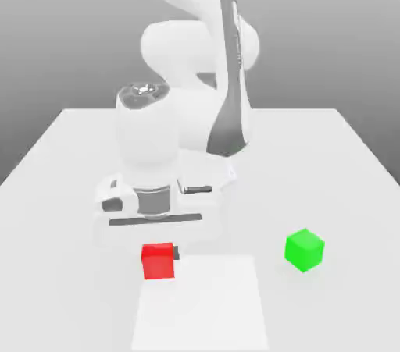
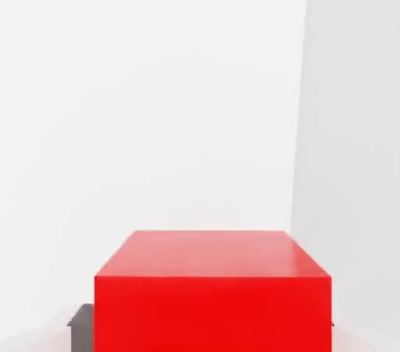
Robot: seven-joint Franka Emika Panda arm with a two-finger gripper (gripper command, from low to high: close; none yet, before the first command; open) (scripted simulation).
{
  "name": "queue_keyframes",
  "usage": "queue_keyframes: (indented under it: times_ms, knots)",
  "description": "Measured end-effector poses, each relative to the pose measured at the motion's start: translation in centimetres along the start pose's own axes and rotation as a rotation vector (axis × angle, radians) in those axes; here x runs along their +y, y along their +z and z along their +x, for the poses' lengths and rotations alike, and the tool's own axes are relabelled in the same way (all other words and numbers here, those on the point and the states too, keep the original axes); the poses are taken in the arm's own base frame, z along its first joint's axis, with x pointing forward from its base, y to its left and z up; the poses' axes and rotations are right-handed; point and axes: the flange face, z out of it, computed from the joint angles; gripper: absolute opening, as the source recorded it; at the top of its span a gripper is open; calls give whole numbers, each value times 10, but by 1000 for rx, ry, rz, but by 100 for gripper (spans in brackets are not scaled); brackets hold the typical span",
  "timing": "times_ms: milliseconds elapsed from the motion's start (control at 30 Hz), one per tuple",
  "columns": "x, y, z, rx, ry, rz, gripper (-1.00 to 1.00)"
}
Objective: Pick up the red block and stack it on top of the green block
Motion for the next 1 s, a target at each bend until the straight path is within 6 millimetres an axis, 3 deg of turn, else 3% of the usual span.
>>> queue_keyframes:
  times_ms: [167, 200, 267, 333, 600, 833, 1000]
  knots:
    - [4, -19, -2, 15, 10, -13, -100]
    - [-3, -21, -8, 15, -5, -11, -100]
    - [-36, -25, -32, 10, -90, -7, -100]
    - [-56, -28, -50, 6, -135, -2, -100]
    - [-118, -41, -130, -1, -307, 2, -100]
    - [-151, -50, -215, 10, -474, -16, -100]
    - [-156, -17, -228, 18, -501, -23, -100]
